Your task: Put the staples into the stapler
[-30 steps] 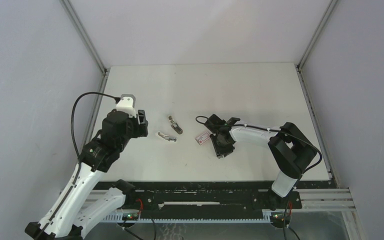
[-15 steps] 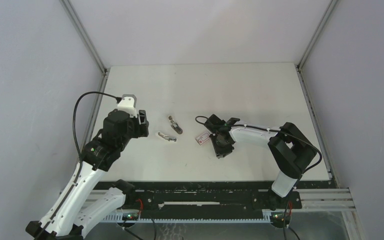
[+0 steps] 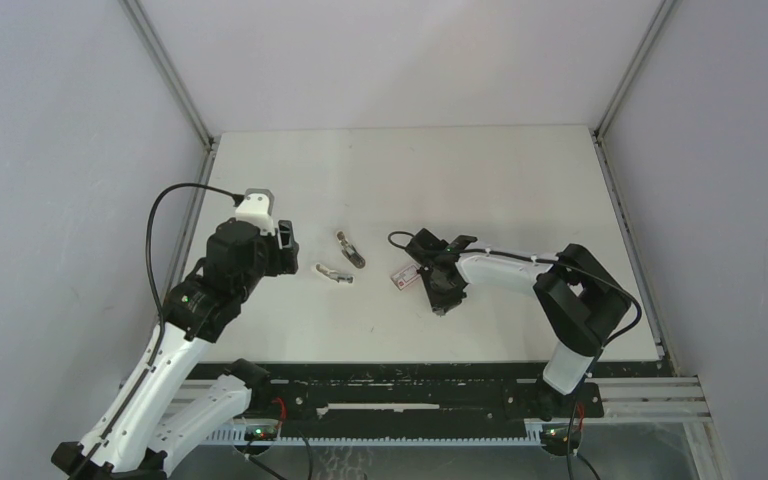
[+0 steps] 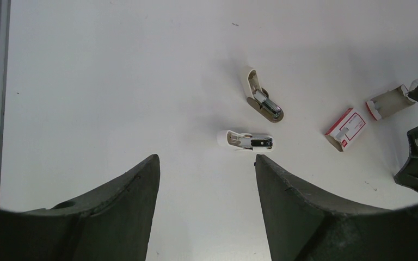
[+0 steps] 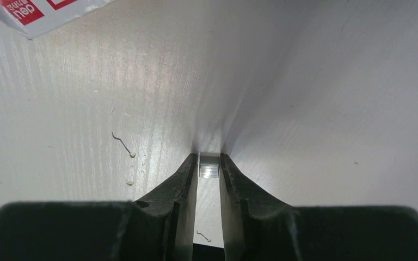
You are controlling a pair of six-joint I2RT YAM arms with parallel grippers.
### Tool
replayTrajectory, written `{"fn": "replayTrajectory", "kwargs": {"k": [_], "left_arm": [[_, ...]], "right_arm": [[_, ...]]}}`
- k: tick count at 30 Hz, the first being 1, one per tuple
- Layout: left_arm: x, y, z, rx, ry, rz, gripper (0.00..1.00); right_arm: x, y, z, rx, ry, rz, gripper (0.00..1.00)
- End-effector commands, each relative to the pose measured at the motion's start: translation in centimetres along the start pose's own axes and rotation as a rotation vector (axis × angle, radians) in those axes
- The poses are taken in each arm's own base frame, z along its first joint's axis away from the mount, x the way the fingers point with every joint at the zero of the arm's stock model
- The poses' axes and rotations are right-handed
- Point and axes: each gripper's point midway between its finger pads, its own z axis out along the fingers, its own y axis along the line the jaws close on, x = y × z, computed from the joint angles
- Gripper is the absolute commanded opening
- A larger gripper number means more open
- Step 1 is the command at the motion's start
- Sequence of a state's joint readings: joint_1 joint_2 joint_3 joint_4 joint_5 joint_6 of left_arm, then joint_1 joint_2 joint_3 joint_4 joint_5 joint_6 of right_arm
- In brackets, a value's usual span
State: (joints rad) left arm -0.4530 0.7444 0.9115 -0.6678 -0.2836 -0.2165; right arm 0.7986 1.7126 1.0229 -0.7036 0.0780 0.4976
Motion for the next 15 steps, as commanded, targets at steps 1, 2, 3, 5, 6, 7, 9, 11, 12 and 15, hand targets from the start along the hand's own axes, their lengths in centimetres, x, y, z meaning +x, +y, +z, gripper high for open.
{"fn": "replayTrajectory", "kwargs": {"k": [1,2,3,5,6,7,9,11,12,15], "left_arm": [[0.2,0.0,0.4,0.006,-0.01,0.008,0.69],[0.2,0.0,0.4,0.006,-0.01,0.009,0.69],[0.3,0.0,0.4,0.005,-0.008,0.009,0.69],[0.2,0.0,0.4,0.005,-0.01,0.007,0.69],[0.3,0.0,0.4,0.007,-0.009,0.008,0.69],[0.3,0.0,0.4,0.007,-0.008,0.008,0.69],[0.2,-0.1,0.4,0.011,-0.009,0.004,0.69],[0.1,-0.4,0.2,0.024,-0.012,-0.013,0.69],[0.0,-0.7,0.1,0.041,-0.011,-0.03,0.69],[0.0,-1.9,-0.3,0.091,-0.013,-0.137,0.69]], "right_arm": [[-1.5,0.6,-0.6,0.013,-0.05,0.01,0.19],[-1.5,0.5,-0.6,0.017,-0.049,0.008,0.19],[-1.4,0.5,-0.6,0.019,-0.049,0.008,0.18],[-1.4,0.5,-0.6,0.021,-0.049,0.006,0.17],[-1.4,0.5,-0.6,0.022,-0.049,0.004,0.17],[-1.4,0.5,-0.6,0.022,-0.049,0.005,0.16],[-1.5,0.5,-0.8,0.02,-0.056,0.005,0.15],[-1.7,0.7,-1.1,0.01,-0.069,0.003,0.14],[-1.9,0.8,-1.4,0.002,-0.081,0.002,0.14],[-2.7,1.2,-2.6,-0.03,-0.127,-0.011,0.14]]}}
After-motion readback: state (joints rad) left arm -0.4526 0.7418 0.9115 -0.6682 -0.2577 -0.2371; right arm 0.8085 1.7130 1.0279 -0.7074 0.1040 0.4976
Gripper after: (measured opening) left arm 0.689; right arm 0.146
